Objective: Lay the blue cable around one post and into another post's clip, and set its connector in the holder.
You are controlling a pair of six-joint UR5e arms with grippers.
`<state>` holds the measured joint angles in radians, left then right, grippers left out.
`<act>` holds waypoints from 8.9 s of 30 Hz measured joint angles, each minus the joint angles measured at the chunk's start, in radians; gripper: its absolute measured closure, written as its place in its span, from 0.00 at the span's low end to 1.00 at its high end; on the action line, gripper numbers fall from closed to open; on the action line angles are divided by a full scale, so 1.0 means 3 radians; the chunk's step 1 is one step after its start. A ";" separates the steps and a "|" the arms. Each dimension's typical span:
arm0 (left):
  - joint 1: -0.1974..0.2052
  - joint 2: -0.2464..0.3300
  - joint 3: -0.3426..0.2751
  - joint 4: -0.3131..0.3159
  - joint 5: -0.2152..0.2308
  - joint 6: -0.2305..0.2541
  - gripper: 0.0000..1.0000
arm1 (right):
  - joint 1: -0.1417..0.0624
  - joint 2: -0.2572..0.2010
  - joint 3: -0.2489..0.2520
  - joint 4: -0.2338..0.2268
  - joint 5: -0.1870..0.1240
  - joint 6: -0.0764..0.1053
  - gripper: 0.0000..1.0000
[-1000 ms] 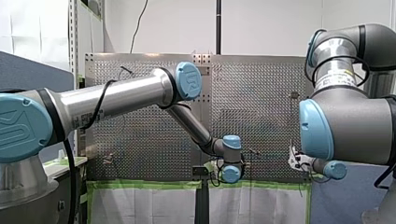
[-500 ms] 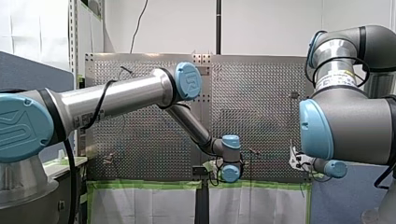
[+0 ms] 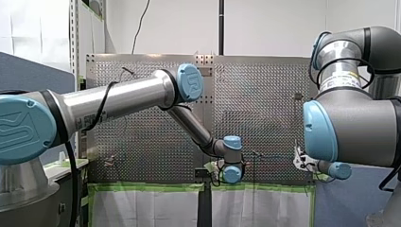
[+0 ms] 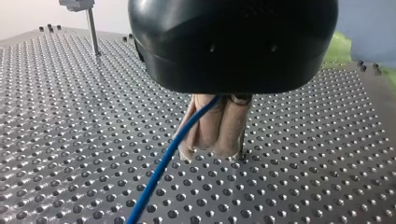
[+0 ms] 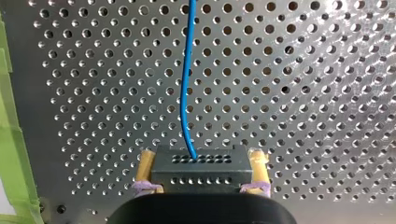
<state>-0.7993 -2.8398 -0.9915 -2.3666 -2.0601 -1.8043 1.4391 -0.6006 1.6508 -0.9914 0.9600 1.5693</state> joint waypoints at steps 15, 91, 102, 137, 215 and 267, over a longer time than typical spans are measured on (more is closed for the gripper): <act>0.0070 0.0000 0.0028 -0.0074 0.0042 -0.0005 0.99 | 0.0000 0.0194 -0.0234 0.0246 -0.0007 -0.0132 1.00; 0.0170 0.0010 -0.0055 -0.0175 0.0421 -0.0113 0.00 | 0.0065 0.0373 -0.1131 0.1177 0.0076 -0.0600 1.00; 0.0149 0.0093 -0.0115 -0.0445 0.0803 -0.0104 0.00 | 0.0141 0.0377 -0.1114 0.1442 0.0161 -0.0768 1.00; -0.0092 0.0683 -0.0696 -0.0851 0.0664 0.0577 0.00 | 0.0183 0.0379 -0.1108 0.1450 0.0206 -0.0670 1.00; -0.0103 0.1665 -0.1690 -0.0556 -0.0383 0.0758 0.00 | 0.0192 0.0411 -0.1108 0.1341 0.0181 -0.0522 1.00; 0.0167 0.3357 -0.3382 -0.0551 -0.0326 0.0469 0.00 | 0.0202 0.0438 -0.1112 0.1305 0.0165 -0.0485 1.00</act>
<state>-0.7493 -1.8328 -2.0060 -2.5318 -2.1580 -1.6637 1.4998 -0.4691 1.3171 -0.6000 1.0096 1.4239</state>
